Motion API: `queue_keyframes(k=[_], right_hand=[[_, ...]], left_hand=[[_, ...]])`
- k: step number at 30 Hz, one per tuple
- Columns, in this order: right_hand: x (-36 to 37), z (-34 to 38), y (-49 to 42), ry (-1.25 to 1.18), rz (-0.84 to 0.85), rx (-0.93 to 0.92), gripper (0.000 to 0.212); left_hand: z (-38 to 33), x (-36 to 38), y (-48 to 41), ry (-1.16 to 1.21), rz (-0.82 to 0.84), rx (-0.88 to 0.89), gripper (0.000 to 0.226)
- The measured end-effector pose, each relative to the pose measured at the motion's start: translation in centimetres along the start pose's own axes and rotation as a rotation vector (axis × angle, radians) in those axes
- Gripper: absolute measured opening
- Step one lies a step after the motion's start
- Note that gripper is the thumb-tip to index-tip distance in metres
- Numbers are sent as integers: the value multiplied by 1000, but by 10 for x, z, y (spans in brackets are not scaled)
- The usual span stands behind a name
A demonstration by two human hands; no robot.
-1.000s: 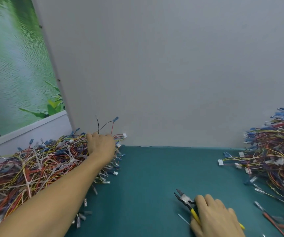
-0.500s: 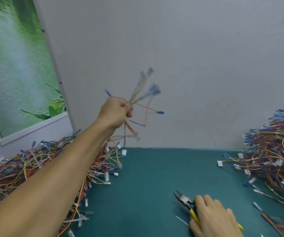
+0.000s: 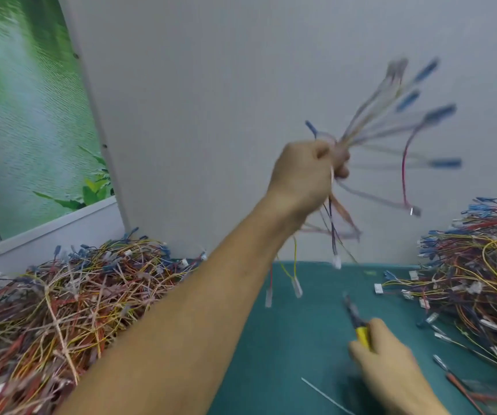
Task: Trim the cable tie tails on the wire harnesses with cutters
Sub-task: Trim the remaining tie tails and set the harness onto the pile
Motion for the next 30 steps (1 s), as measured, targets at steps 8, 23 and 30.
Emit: queue_keyframes(k=[8, 23, 30], right_hand=[[-56, -4, -2, -1172, -330, -236, 18], [-28, 9, 11, 145, -382, -230, 16], [-11, 6, 4, 314, -166, -202, 18]], left_hand=[[118, 70, 59, 42, 92, -338, 7], [137, 18, 155, -501, 177, -352, 13], [184, -62, 182, 21, -1, -969, 27]])
Point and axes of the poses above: each hand's wrist, its own y-axis away from the middle knuckle, its own x-axis out of the palm, z = x × y, the point moved 2 cm from there along -y, towards the middle knuckle, and after that the axes turned 13 degrees about z, right-handed, at the moved point
